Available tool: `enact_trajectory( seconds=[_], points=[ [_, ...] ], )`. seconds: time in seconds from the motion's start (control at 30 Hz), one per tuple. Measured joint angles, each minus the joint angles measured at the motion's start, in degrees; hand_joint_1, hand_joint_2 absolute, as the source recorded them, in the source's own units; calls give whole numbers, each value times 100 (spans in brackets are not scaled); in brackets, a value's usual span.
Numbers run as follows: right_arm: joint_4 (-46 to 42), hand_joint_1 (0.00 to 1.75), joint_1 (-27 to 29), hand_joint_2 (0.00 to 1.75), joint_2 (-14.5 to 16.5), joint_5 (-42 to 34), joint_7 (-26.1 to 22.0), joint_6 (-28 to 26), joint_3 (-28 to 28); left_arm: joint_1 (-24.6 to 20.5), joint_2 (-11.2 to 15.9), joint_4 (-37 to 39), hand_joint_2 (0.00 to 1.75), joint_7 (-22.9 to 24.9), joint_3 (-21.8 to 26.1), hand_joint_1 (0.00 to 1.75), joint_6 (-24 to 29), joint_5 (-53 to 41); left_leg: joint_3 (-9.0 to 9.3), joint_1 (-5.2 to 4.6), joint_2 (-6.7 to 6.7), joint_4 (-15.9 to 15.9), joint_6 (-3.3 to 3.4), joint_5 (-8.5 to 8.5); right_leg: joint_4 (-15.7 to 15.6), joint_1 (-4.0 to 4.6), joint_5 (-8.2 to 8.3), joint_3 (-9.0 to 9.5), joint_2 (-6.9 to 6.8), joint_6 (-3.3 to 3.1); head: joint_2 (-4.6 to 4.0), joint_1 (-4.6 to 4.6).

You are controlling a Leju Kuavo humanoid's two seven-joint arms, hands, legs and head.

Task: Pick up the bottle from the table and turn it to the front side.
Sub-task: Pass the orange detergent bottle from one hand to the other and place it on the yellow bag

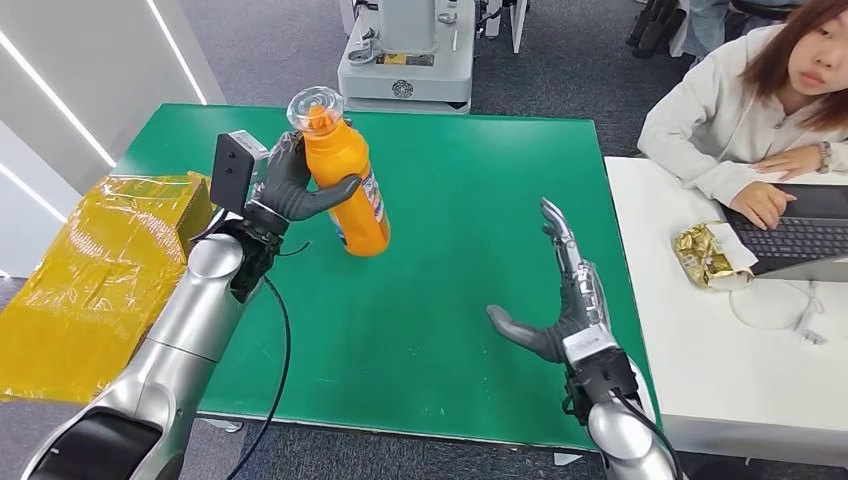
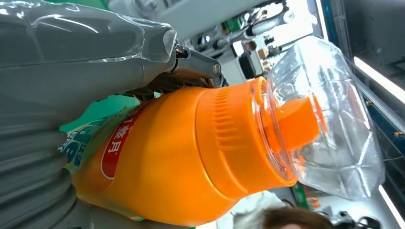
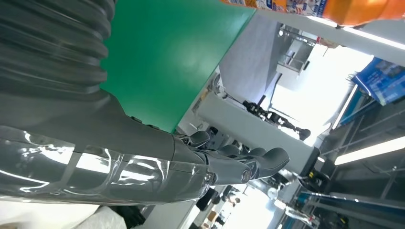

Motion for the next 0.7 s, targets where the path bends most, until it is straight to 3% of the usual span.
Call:
enact_trajectory(
  seconds=[0.17,0.5,0.7],
  points=[
    [-446,0,330,175,2,197,17,77,-239,-71,10,0,175,-101,-2,175,273,-980,0,0,-1,-1,0,0,1,0,0,1,-1,0,0,1],
    [-951,0,665,175,26,384,34,187,-522,-196,33,-15,175,-99,-4,175,469,-1847,0,0,0,0,0,0,1,0,0,1,0,0,0,0],
    [-1289,0,940,175,26,431,45,200,-780,-203,196,-298,175,9,14,175,522,-2257,-1,0,1,-2,0,0,1,0,0,1,1,0,0,0]
  ],
)
